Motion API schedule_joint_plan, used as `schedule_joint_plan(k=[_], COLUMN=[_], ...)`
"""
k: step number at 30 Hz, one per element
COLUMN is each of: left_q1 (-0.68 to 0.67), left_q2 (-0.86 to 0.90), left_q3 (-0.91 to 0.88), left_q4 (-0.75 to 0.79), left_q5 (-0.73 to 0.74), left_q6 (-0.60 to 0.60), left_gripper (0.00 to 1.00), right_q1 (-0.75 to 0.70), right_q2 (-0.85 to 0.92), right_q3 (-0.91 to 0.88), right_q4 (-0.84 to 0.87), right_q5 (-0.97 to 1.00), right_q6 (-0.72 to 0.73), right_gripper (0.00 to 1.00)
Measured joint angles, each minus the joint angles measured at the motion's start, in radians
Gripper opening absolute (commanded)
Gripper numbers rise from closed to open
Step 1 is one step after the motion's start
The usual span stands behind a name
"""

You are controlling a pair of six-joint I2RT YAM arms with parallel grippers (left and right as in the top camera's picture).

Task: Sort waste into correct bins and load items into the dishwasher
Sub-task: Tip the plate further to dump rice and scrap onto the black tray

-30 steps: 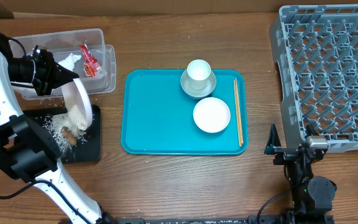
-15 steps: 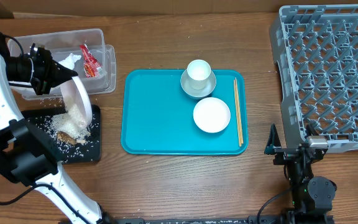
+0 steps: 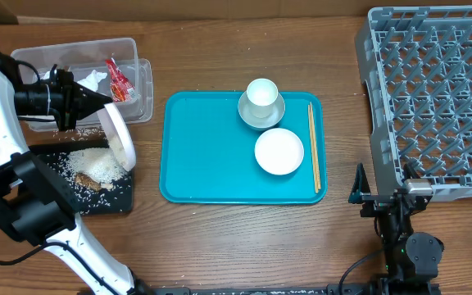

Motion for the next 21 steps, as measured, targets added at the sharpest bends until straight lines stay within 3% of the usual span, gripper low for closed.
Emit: schedule_joint_plan(k=[12,21], left_q1=[0.142,0.146], left_q2=[-0.001,-0.012], left_q3=[-0.018,-0.163], left_q4=[0.0,0.0], left_q5=[0.029,0.124], left_q6=[0.05,0.121], left_gripper=[0.04,0.04], right_q1=[0.0,0.0], right_q2=[0.0,0.0], right_q3=[0.0,0.0], right_q4=[0.0,0.0], right_q5=[0.0,0.0], right_q6=[0.0,0.0], right_gripper=[1.0,1.0])
